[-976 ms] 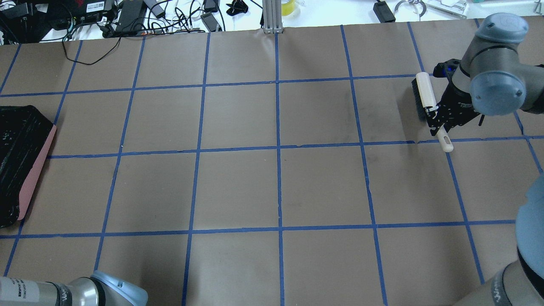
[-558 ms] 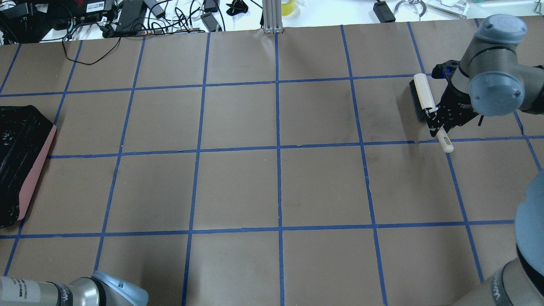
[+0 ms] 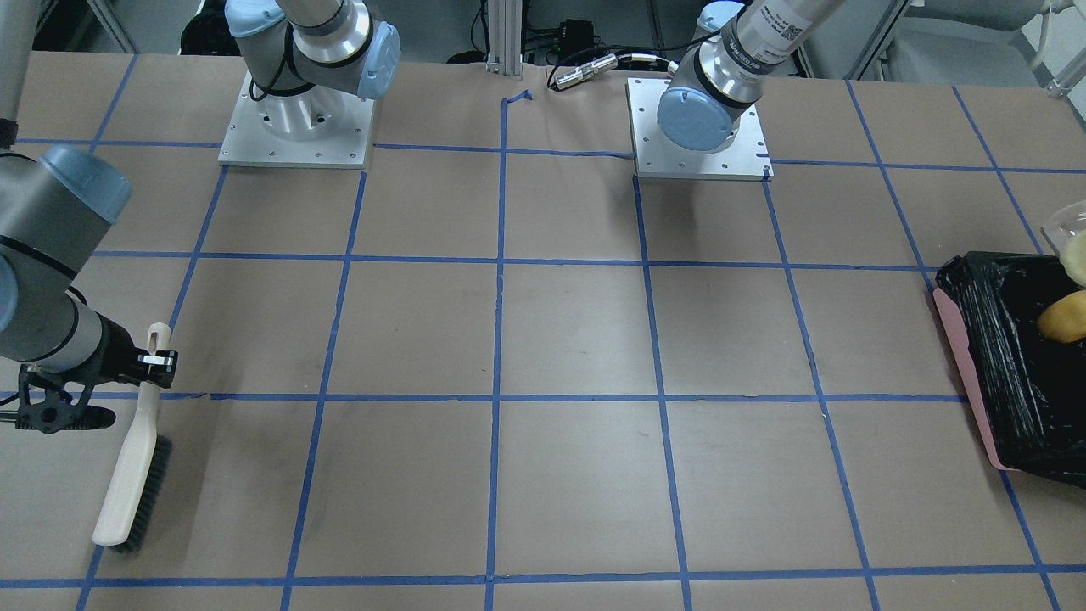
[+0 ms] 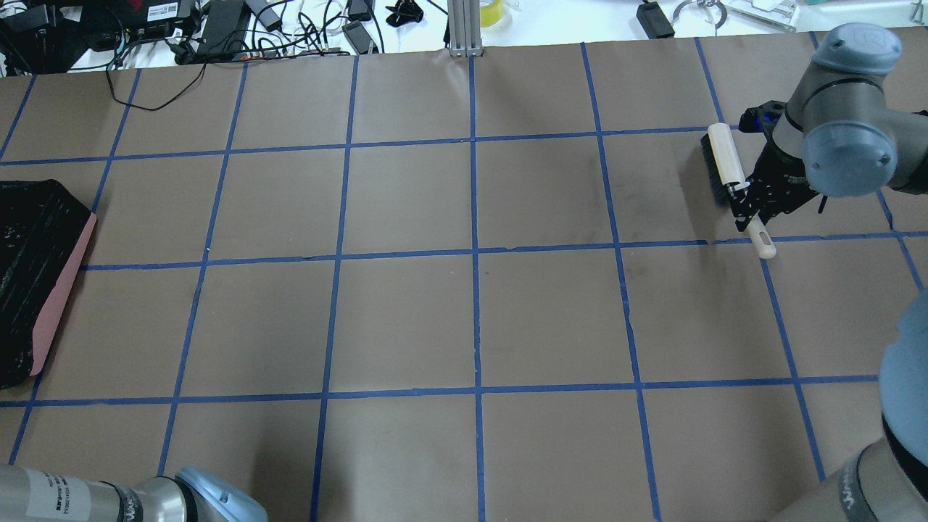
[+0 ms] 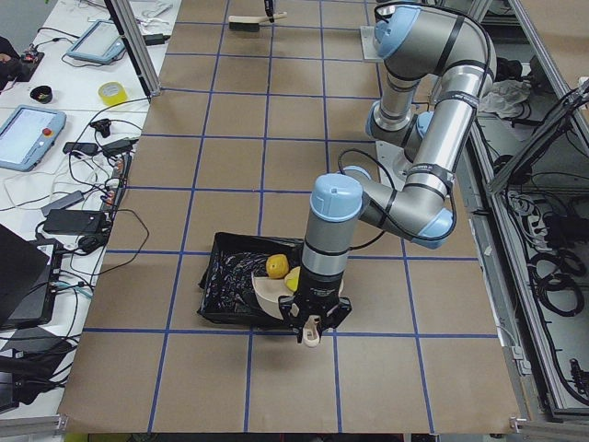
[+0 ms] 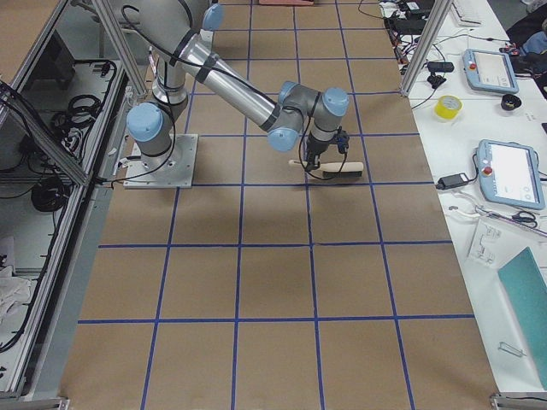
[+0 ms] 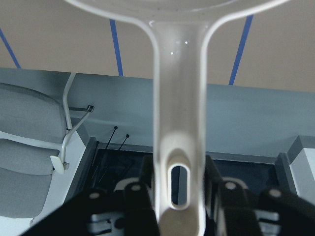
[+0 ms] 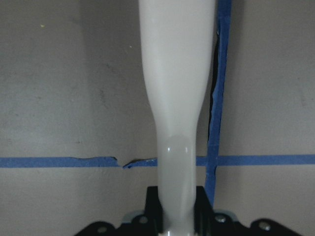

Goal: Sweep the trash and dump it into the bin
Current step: 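Tip the dustpan over the black bin with the left gripper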

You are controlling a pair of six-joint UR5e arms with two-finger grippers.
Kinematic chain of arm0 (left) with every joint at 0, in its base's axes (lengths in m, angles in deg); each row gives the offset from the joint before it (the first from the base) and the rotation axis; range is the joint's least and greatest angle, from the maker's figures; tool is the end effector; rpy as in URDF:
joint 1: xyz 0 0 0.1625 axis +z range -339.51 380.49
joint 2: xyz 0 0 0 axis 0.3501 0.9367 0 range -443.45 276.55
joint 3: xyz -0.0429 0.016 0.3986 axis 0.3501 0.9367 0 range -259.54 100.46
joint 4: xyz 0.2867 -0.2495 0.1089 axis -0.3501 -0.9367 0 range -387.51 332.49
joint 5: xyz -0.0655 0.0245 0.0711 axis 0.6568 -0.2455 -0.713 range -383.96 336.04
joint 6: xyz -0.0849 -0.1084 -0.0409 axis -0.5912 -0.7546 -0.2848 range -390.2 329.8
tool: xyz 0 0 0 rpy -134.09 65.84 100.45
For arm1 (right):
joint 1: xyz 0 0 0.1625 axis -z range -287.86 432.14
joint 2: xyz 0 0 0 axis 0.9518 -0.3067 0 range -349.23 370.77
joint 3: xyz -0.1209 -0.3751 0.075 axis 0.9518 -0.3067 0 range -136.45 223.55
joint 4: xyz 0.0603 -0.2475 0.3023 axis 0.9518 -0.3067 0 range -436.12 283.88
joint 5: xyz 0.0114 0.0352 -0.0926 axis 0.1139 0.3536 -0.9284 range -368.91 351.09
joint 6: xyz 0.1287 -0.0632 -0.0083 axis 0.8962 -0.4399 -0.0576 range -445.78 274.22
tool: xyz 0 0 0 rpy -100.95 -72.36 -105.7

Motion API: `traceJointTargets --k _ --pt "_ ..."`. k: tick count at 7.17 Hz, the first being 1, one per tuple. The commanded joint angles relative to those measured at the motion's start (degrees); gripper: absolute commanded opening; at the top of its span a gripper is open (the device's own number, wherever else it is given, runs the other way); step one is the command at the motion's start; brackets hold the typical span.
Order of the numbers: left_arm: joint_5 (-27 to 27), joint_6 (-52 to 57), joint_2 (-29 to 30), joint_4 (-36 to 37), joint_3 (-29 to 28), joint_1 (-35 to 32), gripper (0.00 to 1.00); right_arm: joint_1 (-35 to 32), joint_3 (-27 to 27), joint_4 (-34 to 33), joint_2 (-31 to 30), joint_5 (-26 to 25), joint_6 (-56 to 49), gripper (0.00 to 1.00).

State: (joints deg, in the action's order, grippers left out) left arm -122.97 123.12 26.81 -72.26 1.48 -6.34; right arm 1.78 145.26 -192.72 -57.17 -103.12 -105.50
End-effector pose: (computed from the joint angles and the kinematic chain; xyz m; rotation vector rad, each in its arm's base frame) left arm 0.5441 -0.3995 0.4042 1.7910 1.8744 0.4416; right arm -0.0662 -0.5509 0.1729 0.0095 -3.1068 -0.2220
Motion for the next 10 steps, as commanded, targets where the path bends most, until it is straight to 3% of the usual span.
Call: traceJointTargets --k 1,2,4,5,7,8,10 --pt "-1.4 0.0 0.0 2.6 0.8 -2.4 0.00 1.1 0.1 0.1 0.2 0.0 -1.5 0.05" --pt "-1.7 0.6 0.0 3.6 0.8 -2.6 0.00 1.1 0.1 0.1 0.3 0.1 -1.5 0.06" --pt "-1.3 1.0 -0.1 3.4 0.5 -2.6 0.00 1.1 0.1 0.1 0.4 0.3 -1.6 0.19" --pt "-0.8 0.8 -0.3 1.2 0.0 -2.6 0.00 1.1 0.1 0.1 0.5 0.6 -1.4 0.38" --pt "3.4 0.1 -2.5 -10.9 -1.5 -2.7 0.00 1.1 0.1 0.1 0.9 1.1 -1.4 0.92" --pt "4.8 -0.6 -3.4 -13.7 -1.5 -4.4 0.00 1.1 0.1 0.1 0.9 1.0 -1.1 0.94" --pt "6.5 -9.6 -6.8 -26.6 -1.4 -10.8 0.00 1.1 -0.5 0.8 0.0 0.4 -0.8 0.99"
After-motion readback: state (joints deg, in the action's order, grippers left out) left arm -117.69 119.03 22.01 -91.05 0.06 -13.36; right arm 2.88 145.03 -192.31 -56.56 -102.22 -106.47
